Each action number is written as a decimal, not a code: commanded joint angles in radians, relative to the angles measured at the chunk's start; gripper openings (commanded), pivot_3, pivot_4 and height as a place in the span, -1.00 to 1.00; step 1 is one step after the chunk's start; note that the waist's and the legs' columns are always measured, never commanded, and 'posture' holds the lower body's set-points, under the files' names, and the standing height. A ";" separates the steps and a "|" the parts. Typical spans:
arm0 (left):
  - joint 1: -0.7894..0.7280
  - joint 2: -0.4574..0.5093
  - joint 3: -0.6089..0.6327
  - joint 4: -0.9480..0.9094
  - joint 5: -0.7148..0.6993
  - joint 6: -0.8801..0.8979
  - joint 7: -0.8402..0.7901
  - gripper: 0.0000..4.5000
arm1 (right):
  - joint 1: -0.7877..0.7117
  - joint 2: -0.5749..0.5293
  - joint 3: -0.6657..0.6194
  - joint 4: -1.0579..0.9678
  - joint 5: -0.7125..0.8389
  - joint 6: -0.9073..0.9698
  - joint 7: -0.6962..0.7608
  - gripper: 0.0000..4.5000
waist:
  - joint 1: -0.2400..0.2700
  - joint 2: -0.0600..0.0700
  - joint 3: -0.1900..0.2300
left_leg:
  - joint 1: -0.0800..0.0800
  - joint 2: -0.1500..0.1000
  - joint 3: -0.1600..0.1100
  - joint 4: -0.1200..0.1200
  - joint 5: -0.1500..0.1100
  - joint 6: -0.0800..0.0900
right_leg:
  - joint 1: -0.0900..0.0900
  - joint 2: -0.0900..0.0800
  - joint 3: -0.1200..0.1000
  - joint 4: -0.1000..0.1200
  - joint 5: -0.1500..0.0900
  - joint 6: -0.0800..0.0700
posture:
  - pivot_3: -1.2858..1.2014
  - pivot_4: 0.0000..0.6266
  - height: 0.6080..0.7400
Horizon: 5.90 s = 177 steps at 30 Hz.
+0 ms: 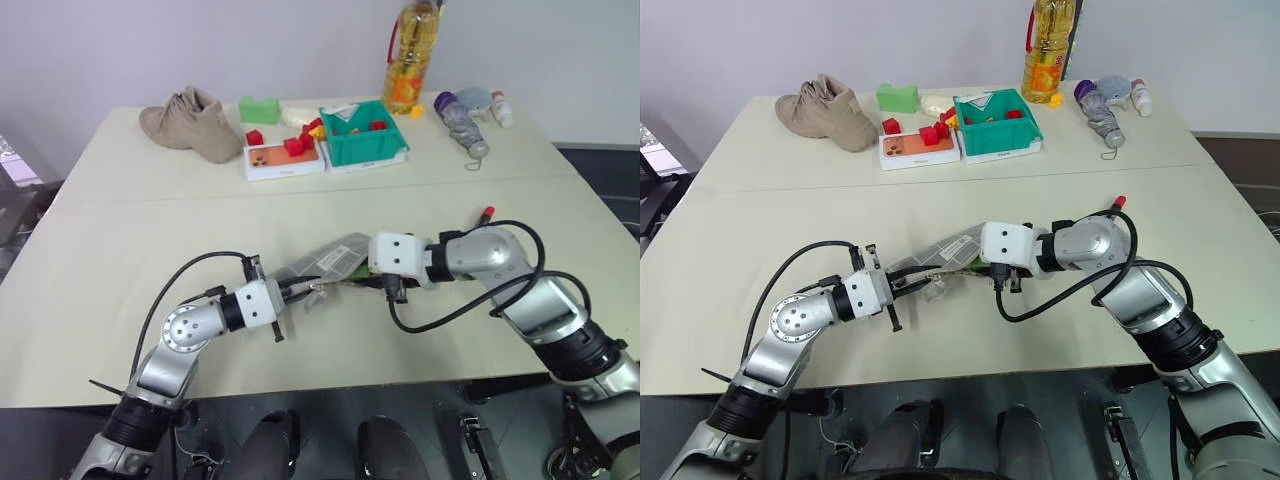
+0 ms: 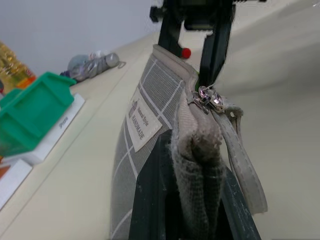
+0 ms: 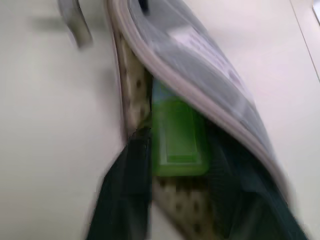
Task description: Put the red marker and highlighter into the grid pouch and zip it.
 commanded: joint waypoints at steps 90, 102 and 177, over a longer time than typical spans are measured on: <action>-0.048 -0.096 -0.036 -0.003 -0.012 0.059 0.035 -1.00 | -0.022 0.008 -0.017 0.029 -0.211 -0.340 0.011 -0.83 | 0.000 0.001 0.000 | 0.000 0.000 0.001 0.004 -0.001 0.002 | 0.002 0.000 0.000 0.000 0.000 0.001 | 0.03 -0.52 0.99; -0.059 -0.147 0.053 0.015 -0.049 0.154 0.144 -1.00 | -0.018 0.007 -0.364 -0.038 0.157 -0.013 0.031 0.70 | 0.004 0.000 0.001 | 0.000 0.000 0.000 0.004 -0.001 0.002 | 0.003 0.000 0.000 0.000 0.000 0.001 | 0.03 -0.52 0.99; 0.336 0.007 0.468 -0.159 -0.269 0.592 0.298 0.98 | 0.332 0.070 -0.588 0.238 0.333 -0.042 -0.221 0.78 | 0.023 0.000 0.001 | 0.000 -0.001 0.001 0.004 -0.002 0.003 | 0.003 -0.002 0.001 -0.001 0.000 0.001 | 0.03 -0.52 0.99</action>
